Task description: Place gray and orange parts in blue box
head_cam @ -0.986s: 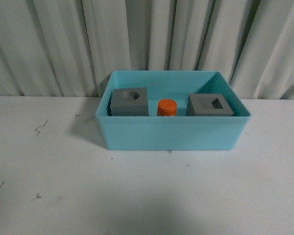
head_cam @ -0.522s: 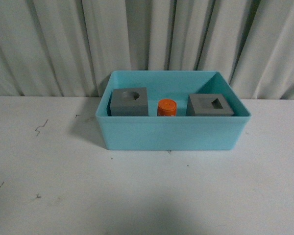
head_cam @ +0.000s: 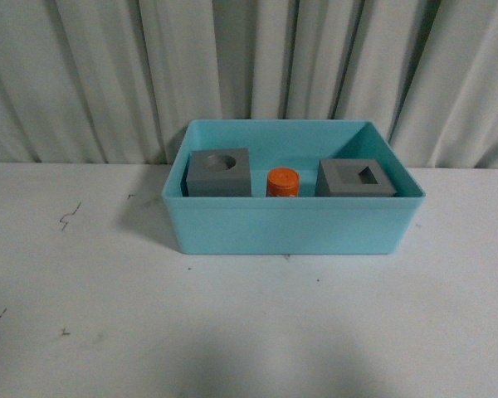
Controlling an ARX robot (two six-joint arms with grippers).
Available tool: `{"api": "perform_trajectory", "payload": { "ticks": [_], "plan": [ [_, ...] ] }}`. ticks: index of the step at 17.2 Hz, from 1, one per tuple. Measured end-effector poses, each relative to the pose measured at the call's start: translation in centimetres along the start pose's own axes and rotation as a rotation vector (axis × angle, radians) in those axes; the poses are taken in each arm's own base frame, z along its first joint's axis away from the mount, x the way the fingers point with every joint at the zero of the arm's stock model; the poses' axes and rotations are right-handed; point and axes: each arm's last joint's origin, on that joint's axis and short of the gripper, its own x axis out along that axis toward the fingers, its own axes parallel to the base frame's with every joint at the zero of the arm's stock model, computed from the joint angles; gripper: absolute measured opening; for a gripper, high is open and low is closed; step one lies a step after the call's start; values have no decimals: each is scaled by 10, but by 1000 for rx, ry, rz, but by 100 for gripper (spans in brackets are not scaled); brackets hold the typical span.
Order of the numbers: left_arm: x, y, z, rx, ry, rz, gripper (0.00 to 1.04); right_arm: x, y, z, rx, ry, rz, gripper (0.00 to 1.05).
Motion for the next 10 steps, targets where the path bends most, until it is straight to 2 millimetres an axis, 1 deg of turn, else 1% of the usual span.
{"api": "perform_trajectory", "payload": {
  "ticks": [10],
  "plan": [
    [0, 0, 0, 0, 0, 0, 98, 0, 0, 0, 0, 0, 0, 98]
  ]
}}
